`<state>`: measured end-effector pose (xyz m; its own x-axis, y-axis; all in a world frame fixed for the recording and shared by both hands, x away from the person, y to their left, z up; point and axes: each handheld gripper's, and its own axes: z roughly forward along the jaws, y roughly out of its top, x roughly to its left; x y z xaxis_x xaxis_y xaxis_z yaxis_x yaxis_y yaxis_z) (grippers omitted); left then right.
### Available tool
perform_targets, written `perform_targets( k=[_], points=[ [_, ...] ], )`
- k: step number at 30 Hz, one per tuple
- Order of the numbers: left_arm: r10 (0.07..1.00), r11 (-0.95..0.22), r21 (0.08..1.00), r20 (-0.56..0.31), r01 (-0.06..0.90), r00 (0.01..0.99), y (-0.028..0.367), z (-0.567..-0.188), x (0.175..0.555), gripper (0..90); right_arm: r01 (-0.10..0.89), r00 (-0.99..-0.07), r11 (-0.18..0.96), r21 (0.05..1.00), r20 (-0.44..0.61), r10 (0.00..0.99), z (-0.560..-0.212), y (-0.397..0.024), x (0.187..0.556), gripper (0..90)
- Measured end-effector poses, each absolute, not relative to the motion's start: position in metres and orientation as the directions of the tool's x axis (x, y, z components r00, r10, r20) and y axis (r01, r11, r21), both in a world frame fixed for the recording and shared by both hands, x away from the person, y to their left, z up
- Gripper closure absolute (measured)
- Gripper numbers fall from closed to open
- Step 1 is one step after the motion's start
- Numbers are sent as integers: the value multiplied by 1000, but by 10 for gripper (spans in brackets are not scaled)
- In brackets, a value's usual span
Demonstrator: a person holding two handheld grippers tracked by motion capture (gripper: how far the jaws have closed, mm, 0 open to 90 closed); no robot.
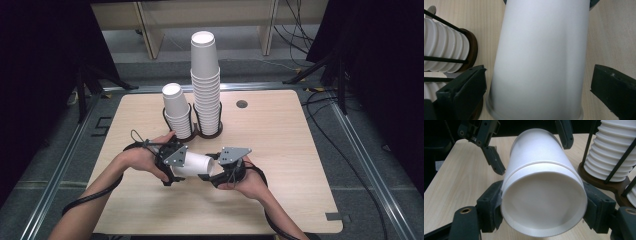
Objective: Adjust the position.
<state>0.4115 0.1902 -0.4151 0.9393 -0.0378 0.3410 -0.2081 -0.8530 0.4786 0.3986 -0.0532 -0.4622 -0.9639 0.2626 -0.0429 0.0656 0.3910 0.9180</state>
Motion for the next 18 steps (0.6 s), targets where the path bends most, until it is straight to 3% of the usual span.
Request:
perform_targets(
  k=[9,18],
  points=[
    [5,-806,563,316,-183,949,198,-421,415,0,54,-965,375,925,-49,259,-461,-58,399,278],
    [18,-796,582,296,-165,955,203,-426,418,0,51,-965,384,922,-53,256,-461,-60,398,278]
  ],
)
